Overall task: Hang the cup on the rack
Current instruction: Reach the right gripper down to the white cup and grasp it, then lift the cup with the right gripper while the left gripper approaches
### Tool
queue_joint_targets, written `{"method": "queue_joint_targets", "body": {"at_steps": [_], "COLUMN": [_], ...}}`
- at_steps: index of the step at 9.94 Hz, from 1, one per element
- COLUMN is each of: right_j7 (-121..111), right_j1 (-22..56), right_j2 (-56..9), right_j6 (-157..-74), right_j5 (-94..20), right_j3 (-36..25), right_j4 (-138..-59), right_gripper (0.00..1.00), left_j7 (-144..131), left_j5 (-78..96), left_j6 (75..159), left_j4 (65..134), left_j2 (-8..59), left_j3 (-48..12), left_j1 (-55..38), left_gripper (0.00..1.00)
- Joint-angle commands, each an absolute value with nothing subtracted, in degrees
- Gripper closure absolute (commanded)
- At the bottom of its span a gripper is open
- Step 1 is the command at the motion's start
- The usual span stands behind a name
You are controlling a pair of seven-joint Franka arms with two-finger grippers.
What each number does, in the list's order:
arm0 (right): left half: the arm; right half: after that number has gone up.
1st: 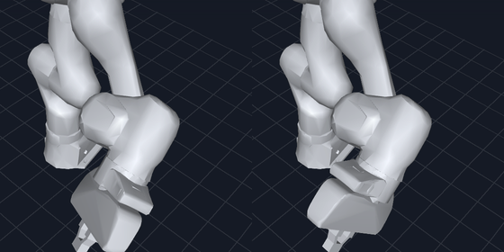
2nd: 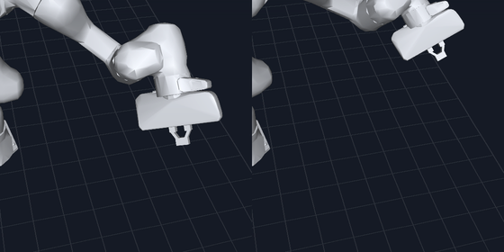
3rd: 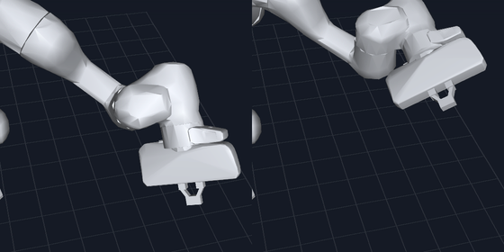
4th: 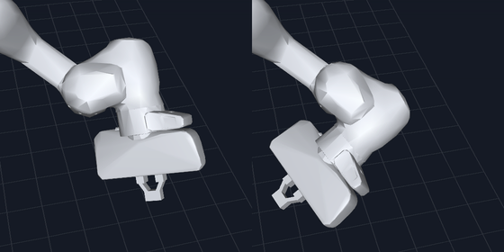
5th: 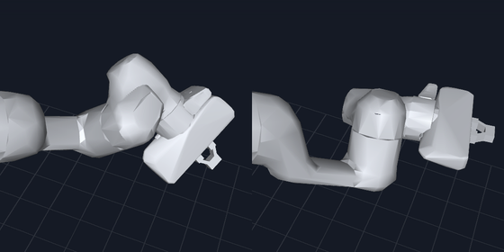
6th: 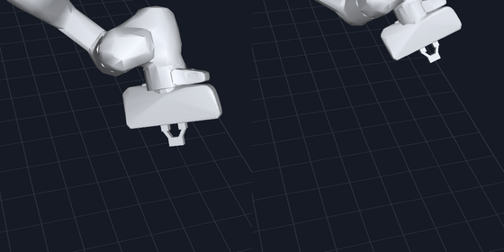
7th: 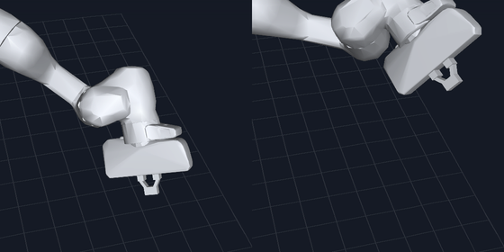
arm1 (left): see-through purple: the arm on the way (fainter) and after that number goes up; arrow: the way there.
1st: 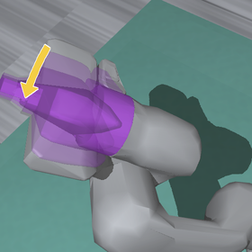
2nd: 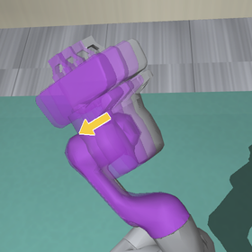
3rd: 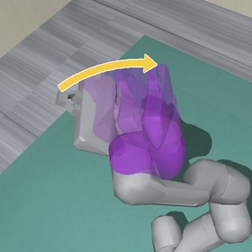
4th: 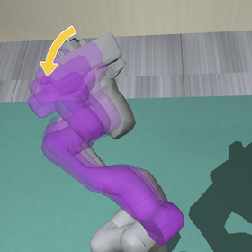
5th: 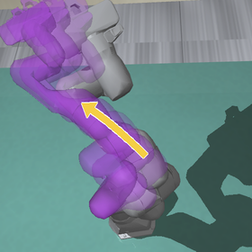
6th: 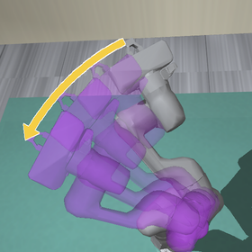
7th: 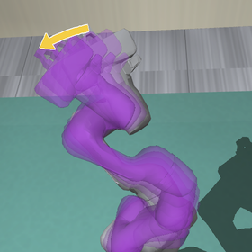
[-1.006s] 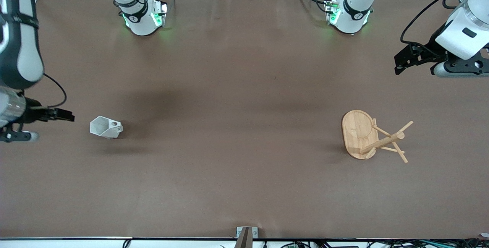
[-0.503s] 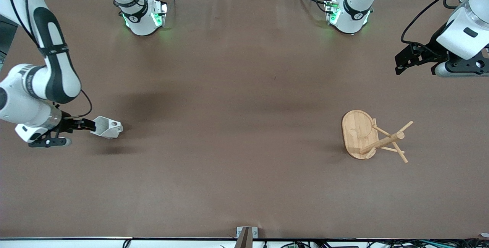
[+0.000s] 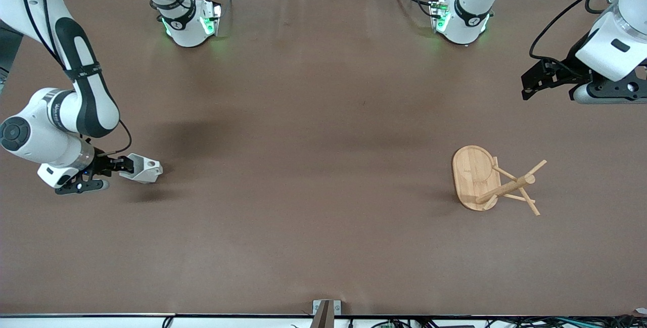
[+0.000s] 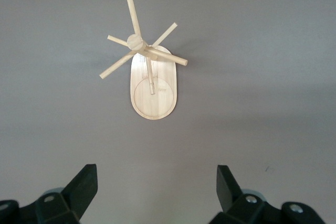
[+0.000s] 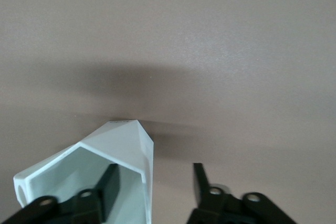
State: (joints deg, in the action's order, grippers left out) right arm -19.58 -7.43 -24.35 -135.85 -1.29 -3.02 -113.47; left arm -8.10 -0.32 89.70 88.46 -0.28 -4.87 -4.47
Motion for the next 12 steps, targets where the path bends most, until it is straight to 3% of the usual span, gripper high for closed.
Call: {"method": "queue_joint_targets", "body": {"at_steps": [1, 3, 5, 7, 10, 12], "right_j7": [-20.74, -20.83, -20.66, -20.04, -20.56, -20.48], "right_j1": [-7.91, -8.09, -8.09, -8.09, -7.91, -7.38], "right_j2": [-24.96, -25.05, -25.14, -25.57, -25.40, -23.92], "right_j6": [-137.28, -137.46, -137.46, -135.81, -109.60, -101.73], "right_j5": [-3.07, -3.34, -3.34, -3.43, -11.24, -17.61], "right_j3": [-2.20, -2.20, -2.20, -2.11, -2.20, 0.25], "right_j4": [-113.91, -113.82, -113.73, -112.07, -96.91, -95.89], "right_gripper": [0.56, 0.67, 0.98, 1.00, 1.00, 1.00], "left_j7": [-8.70, -8.79, -8.70, -8.53, -8.00, -8.09], "left_j5": [-1.23, -1.23, -0.71, -0.62, -0.53, -0.53], "left_j6": [88.86, 88.68, 86.84, 86.84, 86.84, 86.84], "left_j4": [89.29, 90.17, 90.00, 89.91, 89.91, 89.91], "left_j2": [-0.17, -0.26, -0.35, -0.26, -0.26, -0.18], "left_j3": [-5.19, -5.71, -5.80, -5.80, -5.71, -5.71], "left_j1": [-4.66, -4.92, -4.66, -4.48, -4.48, -4.48], "left_gripper": [0.00, 0.00, 0.00, 0.00, 0.00, 0.00]}}
